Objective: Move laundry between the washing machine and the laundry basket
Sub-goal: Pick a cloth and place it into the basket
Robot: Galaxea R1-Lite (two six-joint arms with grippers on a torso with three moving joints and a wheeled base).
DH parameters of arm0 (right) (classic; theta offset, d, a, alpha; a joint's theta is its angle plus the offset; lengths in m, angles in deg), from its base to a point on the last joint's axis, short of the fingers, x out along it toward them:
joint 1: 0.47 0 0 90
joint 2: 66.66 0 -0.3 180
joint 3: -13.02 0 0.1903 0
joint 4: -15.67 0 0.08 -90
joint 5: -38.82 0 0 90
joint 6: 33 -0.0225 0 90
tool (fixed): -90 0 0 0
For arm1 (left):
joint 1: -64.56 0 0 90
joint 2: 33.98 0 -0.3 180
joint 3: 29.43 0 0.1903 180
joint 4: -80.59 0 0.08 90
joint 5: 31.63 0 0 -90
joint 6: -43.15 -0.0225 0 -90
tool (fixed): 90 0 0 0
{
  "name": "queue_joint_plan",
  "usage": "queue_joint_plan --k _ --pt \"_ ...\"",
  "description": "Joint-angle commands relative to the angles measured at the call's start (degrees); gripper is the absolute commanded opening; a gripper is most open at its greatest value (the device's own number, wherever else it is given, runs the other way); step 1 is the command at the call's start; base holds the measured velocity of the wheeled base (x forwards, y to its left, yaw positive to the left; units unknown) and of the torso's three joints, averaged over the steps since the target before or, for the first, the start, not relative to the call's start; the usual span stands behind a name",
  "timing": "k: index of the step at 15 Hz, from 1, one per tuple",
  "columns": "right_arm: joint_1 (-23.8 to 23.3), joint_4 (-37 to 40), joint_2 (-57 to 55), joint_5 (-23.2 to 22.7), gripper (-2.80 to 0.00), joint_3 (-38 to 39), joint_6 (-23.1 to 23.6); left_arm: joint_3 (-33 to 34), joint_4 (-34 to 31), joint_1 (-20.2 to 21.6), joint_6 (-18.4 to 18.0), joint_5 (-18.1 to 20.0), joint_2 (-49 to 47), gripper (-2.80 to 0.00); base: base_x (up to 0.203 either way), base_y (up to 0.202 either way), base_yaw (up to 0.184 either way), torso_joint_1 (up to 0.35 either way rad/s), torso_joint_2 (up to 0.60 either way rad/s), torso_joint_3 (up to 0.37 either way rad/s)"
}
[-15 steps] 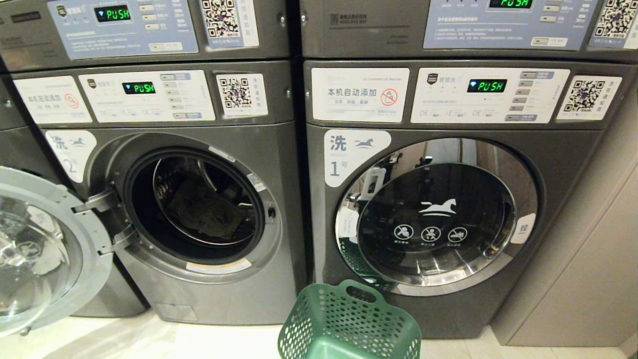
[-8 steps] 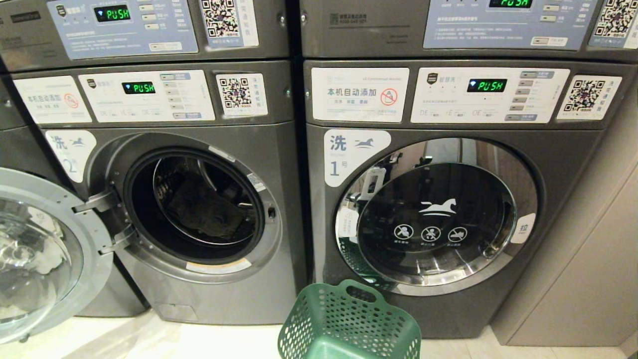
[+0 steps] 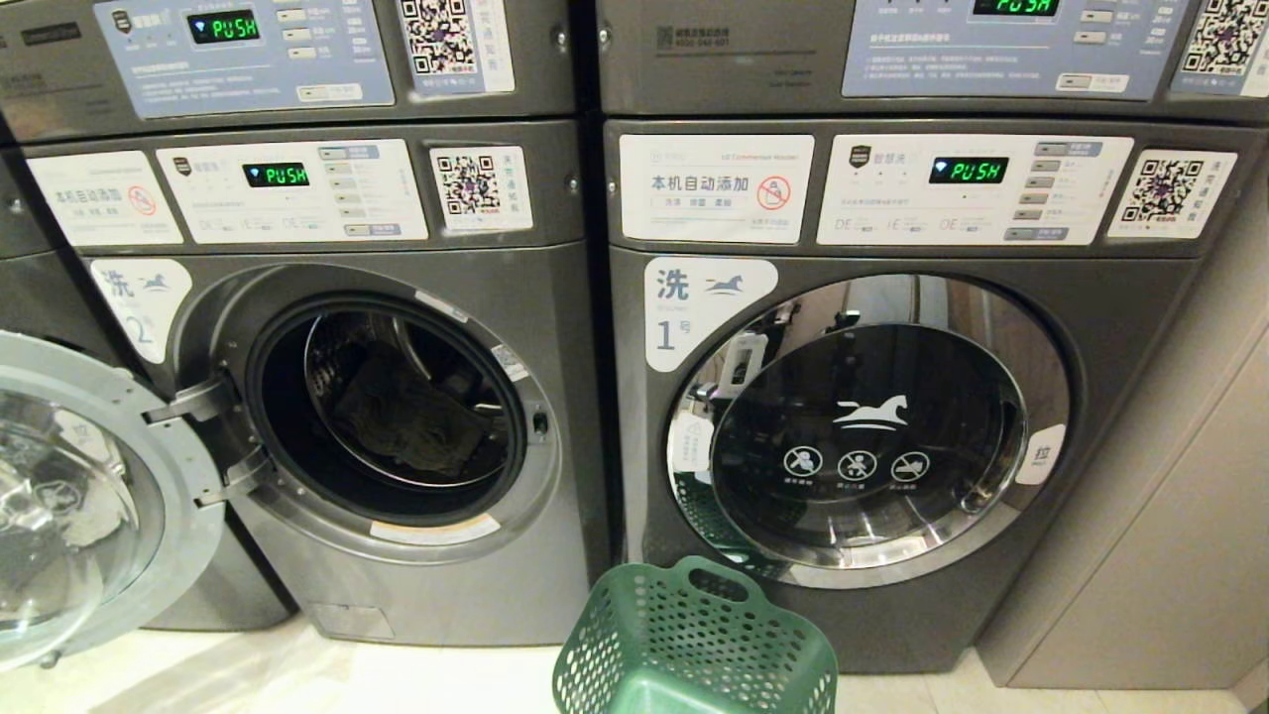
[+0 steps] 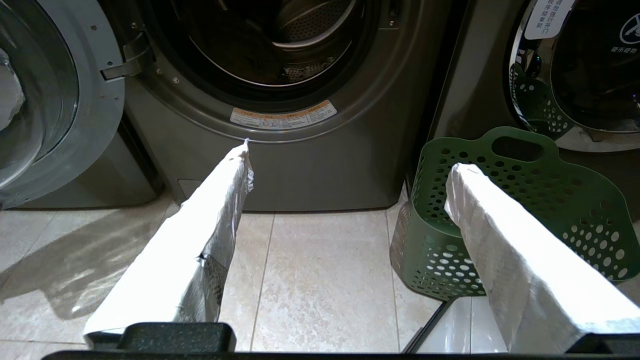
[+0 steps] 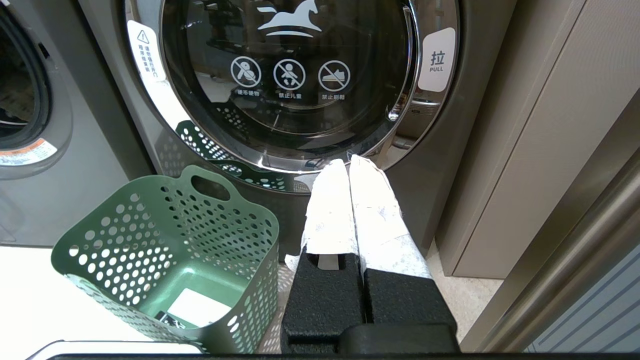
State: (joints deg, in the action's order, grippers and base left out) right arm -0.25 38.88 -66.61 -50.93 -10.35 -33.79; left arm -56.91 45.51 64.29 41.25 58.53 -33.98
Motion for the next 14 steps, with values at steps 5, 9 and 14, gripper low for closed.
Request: queue_joint_plan --k 5,9,14 --pt "0.04 -0.02 0.04 0.02 -2.80 0.00 0.00 -0.02 -0.06 0.00 -0.03 0.02 0.11 0.00 0.000 0.000 0.000 0.000 0.00 0.000" --pt "0.04 -0.02 0.04 0.02 -2.80 0.00 0.00 -0.02 -0.06 0.00 -0.06 0.04 0.16 0.00 0.000 0.000 0.000 0.000 0.00 0.000" --pt "0.04 -0.02 0.04 0.02 -2.80 0.00 0.00 -0.11 -0.06 0.00 0.15 0.11 0.18 0.00 0.000 0.000 0.000 0.000 0.00 0.000"
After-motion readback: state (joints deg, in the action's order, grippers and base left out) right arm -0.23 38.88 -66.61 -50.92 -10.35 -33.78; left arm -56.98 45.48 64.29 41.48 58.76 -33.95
